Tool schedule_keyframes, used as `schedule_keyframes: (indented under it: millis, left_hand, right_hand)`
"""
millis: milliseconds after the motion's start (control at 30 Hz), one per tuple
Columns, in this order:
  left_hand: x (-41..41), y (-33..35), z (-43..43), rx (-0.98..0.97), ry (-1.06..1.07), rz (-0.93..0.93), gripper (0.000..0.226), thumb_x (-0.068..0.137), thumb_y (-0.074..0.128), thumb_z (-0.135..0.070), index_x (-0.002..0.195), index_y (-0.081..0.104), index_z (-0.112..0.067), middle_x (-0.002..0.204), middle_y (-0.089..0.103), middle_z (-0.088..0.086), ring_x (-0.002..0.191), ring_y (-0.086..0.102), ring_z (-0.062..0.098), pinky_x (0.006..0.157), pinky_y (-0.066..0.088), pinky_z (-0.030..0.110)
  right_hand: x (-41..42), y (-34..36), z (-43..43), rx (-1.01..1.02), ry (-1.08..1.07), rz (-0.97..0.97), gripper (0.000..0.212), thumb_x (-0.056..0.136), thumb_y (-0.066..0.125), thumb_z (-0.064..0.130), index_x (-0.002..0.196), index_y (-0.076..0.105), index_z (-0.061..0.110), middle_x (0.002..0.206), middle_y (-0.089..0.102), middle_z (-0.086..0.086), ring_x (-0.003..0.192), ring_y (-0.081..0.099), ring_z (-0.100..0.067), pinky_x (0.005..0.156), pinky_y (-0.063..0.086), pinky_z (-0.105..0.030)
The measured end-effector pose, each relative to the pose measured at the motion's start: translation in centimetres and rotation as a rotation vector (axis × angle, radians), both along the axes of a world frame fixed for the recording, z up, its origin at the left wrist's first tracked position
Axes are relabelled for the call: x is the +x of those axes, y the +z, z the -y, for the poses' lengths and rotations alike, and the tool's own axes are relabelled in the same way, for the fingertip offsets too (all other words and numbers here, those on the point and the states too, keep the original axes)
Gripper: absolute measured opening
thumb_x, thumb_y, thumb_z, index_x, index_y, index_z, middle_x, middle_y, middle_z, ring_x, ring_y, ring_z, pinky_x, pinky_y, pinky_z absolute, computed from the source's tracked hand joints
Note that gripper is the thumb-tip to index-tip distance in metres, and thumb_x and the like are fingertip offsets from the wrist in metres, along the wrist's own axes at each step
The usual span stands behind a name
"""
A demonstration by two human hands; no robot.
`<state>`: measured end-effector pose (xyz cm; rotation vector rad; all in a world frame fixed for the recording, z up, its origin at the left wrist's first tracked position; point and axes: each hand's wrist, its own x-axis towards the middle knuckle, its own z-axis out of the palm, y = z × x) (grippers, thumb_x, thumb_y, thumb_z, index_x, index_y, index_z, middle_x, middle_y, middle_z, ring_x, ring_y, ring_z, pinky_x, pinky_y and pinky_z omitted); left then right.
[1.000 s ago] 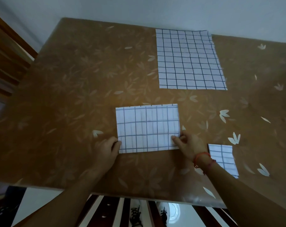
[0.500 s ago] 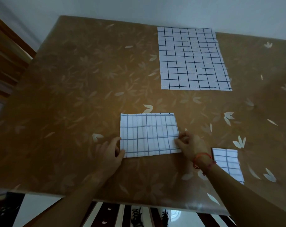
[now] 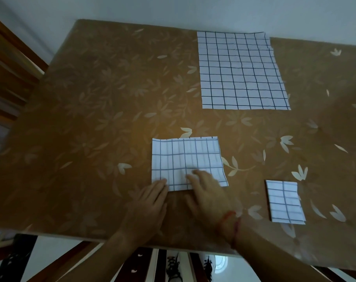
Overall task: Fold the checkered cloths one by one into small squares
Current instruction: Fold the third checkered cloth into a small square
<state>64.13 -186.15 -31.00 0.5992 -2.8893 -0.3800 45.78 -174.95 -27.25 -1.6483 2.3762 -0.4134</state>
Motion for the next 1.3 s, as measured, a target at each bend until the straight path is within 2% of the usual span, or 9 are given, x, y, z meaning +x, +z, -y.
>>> schedule_keyframes:
  millis: [100, 300, 533, 733, 900, 1000, 1133, 1233, 1300]
  left_hand:
    - [0.8, -0.7, -0.4, -0.015, 0.007, 0.037, 0.050, 0.095, 0.041, -0.027, 0.136, 0.048, 0.000, 0.143, 0.045, 0.017, 0.134, 0.044, 0.026, 0.107, 0.040, 0.042]
    - [1.6, -1.6, -0.8, -0.074, -0.049, 0.161, 0.056, 0.098, 0.037, -0.030, 0.143, 0.034, 0.003, 0.152, 0.029, 0.021, 0.143, 0.026, 0.030, 0.108, 0.030, 0.044]
    - [1.7, -1.0, -0.7, -0.053, -0.040, 0.216, 0.056, 0.101, 0.026, -0.032, 0.149, 0.024, -0.002, 0.157, 0.020, 0.016, 0.147, 0.015, 0.025, 0.113, 0.023, 0.044]
    - [1.9, -0.8, -0.4, -0.080, -0.054, 0.284, 0.059, 0.100, 0.026, -0.036, 0.147, 0.030, -0.001, 0.157, 0.020, 0.016, 0.147, 0.015, 0.025, 0.112, 0.021, 0.044]
    - [1.9, -0.7, -0.1, -0.074, -0.049, 0.288, 0.060, 0.099, 0.029, -0.038, 0.147, 0.031, -0.002, 0.157, 0.022, 0.014, 0.146, 0.017, 0.023, 0.113, 0.021, 0.042]
    - [1.9, -0.6, -0.1, -0.071, -0.060, 0.293, 0.060, 0.099, 0.028, -0.039, 0.147, 0.030, -0.003, 0.157, 0.021, 0.014, 0.146, 0.017, 0.022, 0.113, 0.022, 0.042]
    - [1.9, -0.5, -0.2, -0.063, -0.050, 0.299, 0.060, 0.100, 0.024, -0.039, 0.147, 0.031, -0.002, 0.157, 0.021, 0.013, 0.146, 0.018, 0.022, 0.112, 0.023, 0.042]
    - [1.8, -0.4, -0.2, -0.054, -0.043, 0.298, 0.061, 0.101, 0.017, -0.040, 0.147, 0.030, -0.003, 0.157, 0.022, 0.012, 0.146, 0.018, 0.022, 0.112, 0.023, 0.042]
    - [1.7, -0.2, -0.2, -0.045, -0.043, 0.296, 0.060, 0.100, 0.020, -0.040, 0.147, 0.032, -0.003, 0.156, 0.024, 0.012, 0.145, 0.020, 0.022, 0.112, 0.022, 0.042]
  right_hand:
    - [4.1, -0.4, 0.4, 0.036, 0.201, 0.004, 0.077, 0.097, 0.007, 0.056, 0.134, 0.050, 0.003, 0.138, 0.051, -0.019, 0.129, 0.048, -0.030, 0.101, 0.045, -0.049]
    - [6.2, -1.3, 0.2, 0.187, 0.223, 0.028, 0.089, 0.094, 0.000, 0.063, 0.137, 0.045, -0.001, 0.140, 0.049, -0.019, 0.131, 0.047, -0.029, 0.100, 0.046, -0.048]
    - [6.7, -2.3, 0.6, 0.211, 0.234, 0.011, 0.077, 0.098, 0.007, 0.053, 0.141, 0.040, -0.001, 0.147, 0.039, -0.018, 0.138, 0.036, -0.028, 0.104, 0.042, -0.045]
    - [5.9, -2.1, -0.2, 0.298, 0.145, -0.047, 0.087, 0.094, 0.006, 0.062, 0.137, 0.048, -0.001, 0.144, 0.044, -0.020, 0.134, 0.042, -0.030, 0.104, 0.041, -0.050]
    - [3.5, -3.0, -2.6, 0.378, 0.074, -0.134, 0.081, 0.087, 0.033, 0.061, 0.137, 0.046, -0.002, 0.148, 0.038, -0.020, 0.138, 0.036, -0.032, 0.110, 0.033, -0.050]
    - [2.1, -2.8, -4.3, 0.411, -0.006, -0.159, 0.083, 0.087, 0.034, 0.061, 0.138, 0.044, -0.004, 0.149, 0.036, -0.021, 0.139, 0.035, -0.033, 0.108, 0.021, -0.049]
    - [0.8, -2.6, -6.0, 0.424, -0.165, -0.158, 0.086, 0.086, 0.034, 0.064, 0.139, 0.042, -0.004, 0.148, 0.037, -0.021, 0.138, 0.036, -0.033, 0.108, 0.020, -0.047]
    - [0.7, -2.4, -6.3, 0.438, -0.205, -0.151, 0.087, 0.085, 0.034, 0.065, 0.138, 0.044, -0.004, 0.147, 0.039, -0.021, 0.136, 0.039, -0.034, 0.108, 0.020, -0.047]
    - [0.6, -2.5, -6.2, 0.429, -0.209, -0.144, 0.085, 0.084, 0.035, 0.063, 0.137, 0.045, -0.004, 0.146, 0.041, -0.021, 0.135, 0.040, -0.034, 0.107, 0.020, -0.047]
